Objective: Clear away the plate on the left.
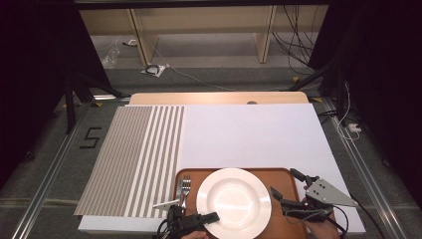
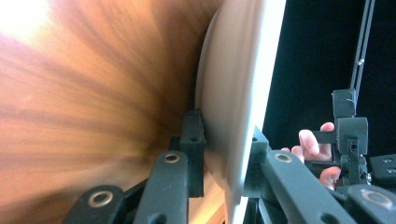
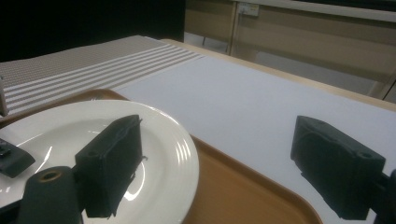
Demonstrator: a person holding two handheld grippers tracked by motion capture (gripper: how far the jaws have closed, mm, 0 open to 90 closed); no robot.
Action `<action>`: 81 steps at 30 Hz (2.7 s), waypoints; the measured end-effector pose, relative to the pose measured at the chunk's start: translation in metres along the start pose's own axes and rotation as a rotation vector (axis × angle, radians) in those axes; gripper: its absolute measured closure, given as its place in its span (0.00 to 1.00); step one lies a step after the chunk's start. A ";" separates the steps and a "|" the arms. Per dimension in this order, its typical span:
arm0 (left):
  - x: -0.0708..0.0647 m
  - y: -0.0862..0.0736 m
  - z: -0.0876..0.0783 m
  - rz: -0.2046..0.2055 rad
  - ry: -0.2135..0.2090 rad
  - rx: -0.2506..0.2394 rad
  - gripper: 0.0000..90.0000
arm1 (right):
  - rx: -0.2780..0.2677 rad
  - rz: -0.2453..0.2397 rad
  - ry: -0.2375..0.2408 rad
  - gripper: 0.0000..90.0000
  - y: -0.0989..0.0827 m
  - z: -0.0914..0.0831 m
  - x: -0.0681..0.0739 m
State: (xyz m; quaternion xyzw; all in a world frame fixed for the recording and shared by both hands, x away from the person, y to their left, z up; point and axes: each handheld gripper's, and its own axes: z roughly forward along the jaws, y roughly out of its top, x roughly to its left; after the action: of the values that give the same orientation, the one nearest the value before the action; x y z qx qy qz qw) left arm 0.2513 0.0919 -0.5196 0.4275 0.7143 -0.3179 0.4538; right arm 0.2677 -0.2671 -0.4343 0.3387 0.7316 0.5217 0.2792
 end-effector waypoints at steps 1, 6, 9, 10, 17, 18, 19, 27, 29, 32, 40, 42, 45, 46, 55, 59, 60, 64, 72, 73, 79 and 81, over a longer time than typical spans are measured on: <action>0.000 0.000 0.001 -0.002 -0.002 0.001 0.85 | 0.000 0.000 0.000 0.19 0.000 0.000 0.000; 0.000 -0.002 0.003 0.008 -0.004 0.018 0.85 | 0.000 0.001 0.000 0.19 0.000 0.000 0.000; 0.001 -0.003 0.004 0.009 -0.003 0.022 0.85 | 0.000 0.000 0.000 0.19 0.000 0.000 0.000; 0.000 -0.003 0.004 0.006 -0.003 0.020 0.85 | -0.001 -0.002 0.000 0.19 0.000 0.000 0.000; 0.002 -0.003 0.004 0.010 0.007 0.025 0.85 | -0.002 -0.001 -0.001 0.19 0.000 0.000 0.000; 0.002 -0.003 0.004 0.008 0.008 0.022 0.85 | -0.002 -0.001 0.000 0.19 0.000 0.000 0.000; 0.002 -0.003 0.004 0.012 0.012 0.022 0.85 | -0.002 -0.002 0.000 0.19 0.000 0.000 0.000; -0.001 -0.003 0.001 0.056 0.019 0.026 0.78 | -0.003 -0.001 0.000 0.19 0.000 -0.001 0.000; -0.002 -0.002 0.001 0.063 0.012 0.027 0.74 | -0.004 -0.003 -0.001 0.19 0.000 -0.001 0.000; -0.003 -0.001 0.000 0.082 0.013 0.028 0.68 | -0.003 -0.002 0.000 0.19 0.000 -0.001 0.000; -0.006 0.005 -0.004 0.147 0.046 0.033 0.57 | -0.006 -0.002 0.001 0.19 0.000 -0.001 0.000; -0.008 0.005 -0.005 0.162 0.050 0.027 0.55 | -0.006 -0.002 0.002 0.19 0.000 -0.001 0.000; -0.010 0.006 -0.007 0.175 0.055 0.019 0.53 | -0.005 -0.002 0.002 0.19 0.000 -0.001 0.000; -0.011 0.007 -0.008 0.186 0.058 0.014 0.53 | -0.004 -0.001 0.002 0.19 0.000 -0.001 0.000; -0.018 0.015 -0.014 0.282 0.094 -0.022 0.47 | -0.006 -0.003 0.001 0.19 0.000 -0.001 0.000; -0.020 0.016 -0.017 0.313 0.101 -0.029 0.46 | -0.006 -0.001 0.001 0.19 0.000 -0.001 0.000; -0.021 0.017 -0.018 0.325 0.102 -0.030 0.46 | -0.005 -0.003 0.001 0.19 0.001 -0.001 0.000; -0.026 0.020 -0.024 0.374 0.110 -0.051 0.45 | -0.007 -0.002 0.001 0.19 0.000 -0.001 0.000; -0.034 0.026 -0.034 0.449 0.120 -0.093 0.41 | -0.005 -0.004 0.001 0.19 0.001 -0.001 0.000; -0.035 0.027 -0.035 0.459 0.123 -0.098 0.41 | -0.004 -0.004 0.001 0.19 0.001 -0.001 0.000; -0.041 0.033 -0.043 0.519 0.148 -0.141 0.39 | -0.006 -0.003 0.002 0.19 0.000 -0.001 0.000; -0.042 0.035 -0.045 0.537 0.154 -0.157 0.38 | -0.005 -0.004 0.002 0.19 0.000 -0.001 0.000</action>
State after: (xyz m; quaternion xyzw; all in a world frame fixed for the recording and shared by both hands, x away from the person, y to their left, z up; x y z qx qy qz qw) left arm 0.2748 0.1315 -0.4657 0.5878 0.6305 -0.0967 0.4977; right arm 0.2668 -0.2673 -0.4336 0.3361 0.7313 0.5232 0.2802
